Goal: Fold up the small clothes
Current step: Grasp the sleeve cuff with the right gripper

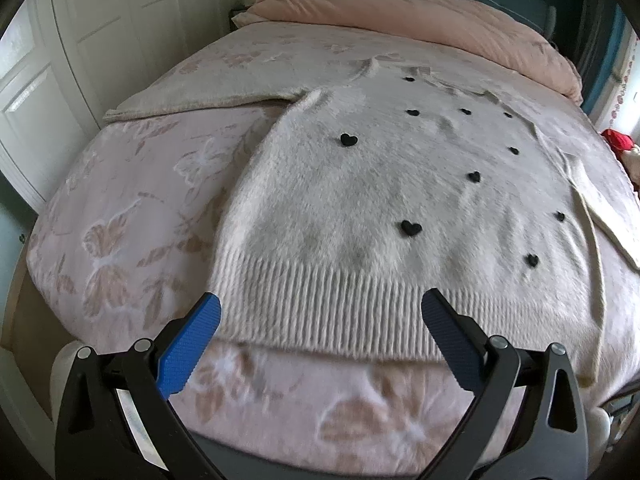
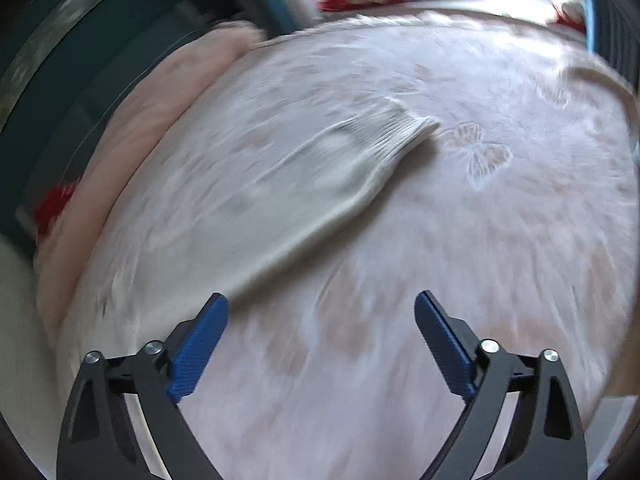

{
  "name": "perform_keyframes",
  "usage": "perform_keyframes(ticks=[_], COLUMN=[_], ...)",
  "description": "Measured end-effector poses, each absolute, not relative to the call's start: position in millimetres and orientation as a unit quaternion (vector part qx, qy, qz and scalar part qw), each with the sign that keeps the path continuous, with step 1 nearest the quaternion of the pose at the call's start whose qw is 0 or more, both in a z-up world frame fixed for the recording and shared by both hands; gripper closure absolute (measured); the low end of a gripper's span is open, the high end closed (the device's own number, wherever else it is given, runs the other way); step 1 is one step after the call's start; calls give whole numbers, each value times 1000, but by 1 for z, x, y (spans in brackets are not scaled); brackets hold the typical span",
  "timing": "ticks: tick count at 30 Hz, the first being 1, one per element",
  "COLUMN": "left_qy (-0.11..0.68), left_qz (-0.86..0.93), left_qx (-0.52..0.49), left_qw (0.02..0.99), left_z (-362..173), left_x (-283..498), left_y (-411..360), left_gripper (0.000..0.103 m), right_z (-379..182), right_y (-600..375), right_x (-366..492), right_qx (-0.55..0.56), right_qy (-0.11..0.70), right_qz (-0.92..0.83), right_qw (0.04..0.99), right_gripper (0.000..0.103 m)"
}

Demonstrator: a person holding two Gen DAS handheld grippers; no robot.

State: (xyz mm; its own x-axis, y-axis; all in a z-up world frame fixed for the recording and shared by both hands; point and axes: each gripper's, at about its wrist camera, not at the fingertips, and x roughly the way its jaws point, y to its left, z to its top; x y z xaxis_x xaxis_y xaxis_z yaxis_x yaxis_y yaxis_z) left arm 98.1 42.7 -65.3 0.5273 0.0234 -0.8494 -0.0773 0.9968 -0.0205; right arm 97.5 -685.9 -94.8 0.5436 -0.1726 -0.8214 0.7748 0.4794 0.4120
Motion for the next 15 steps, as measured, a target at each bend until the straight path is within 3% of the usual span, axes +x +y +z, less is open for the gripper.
perform_keyframes(ticks=[6,7,8,9,11,15], left_qy=[499,500,500,501,501,494], left_qz=[29,27,26,23,19,10], left_qx=[-29,-28,-27,-25,-27,-54], left_qw=[866,865,865,865,865,868], left_z=[-82,-84,-85,-86,-87,-84], left_x=[122,126,128,131,137,145], left_y=[28,26,24,22,21,29], left_gripper=[5,5,5,5,5,5], right_z=[-136,-137,-137,-139,-127,-43], right_y=[-752,-757,-761,-764,-763,-711], right_x=[127,132,137,142,154,201], right_qx=[474,471,472,476,483,428], right_qy=[331,324,322,325,303,244], right_qz=[-315,-316,-310,-304,-287,-189], right_qw=[753,758,760,758,770,849], right_gripper=[32,48,80,92,91,91])
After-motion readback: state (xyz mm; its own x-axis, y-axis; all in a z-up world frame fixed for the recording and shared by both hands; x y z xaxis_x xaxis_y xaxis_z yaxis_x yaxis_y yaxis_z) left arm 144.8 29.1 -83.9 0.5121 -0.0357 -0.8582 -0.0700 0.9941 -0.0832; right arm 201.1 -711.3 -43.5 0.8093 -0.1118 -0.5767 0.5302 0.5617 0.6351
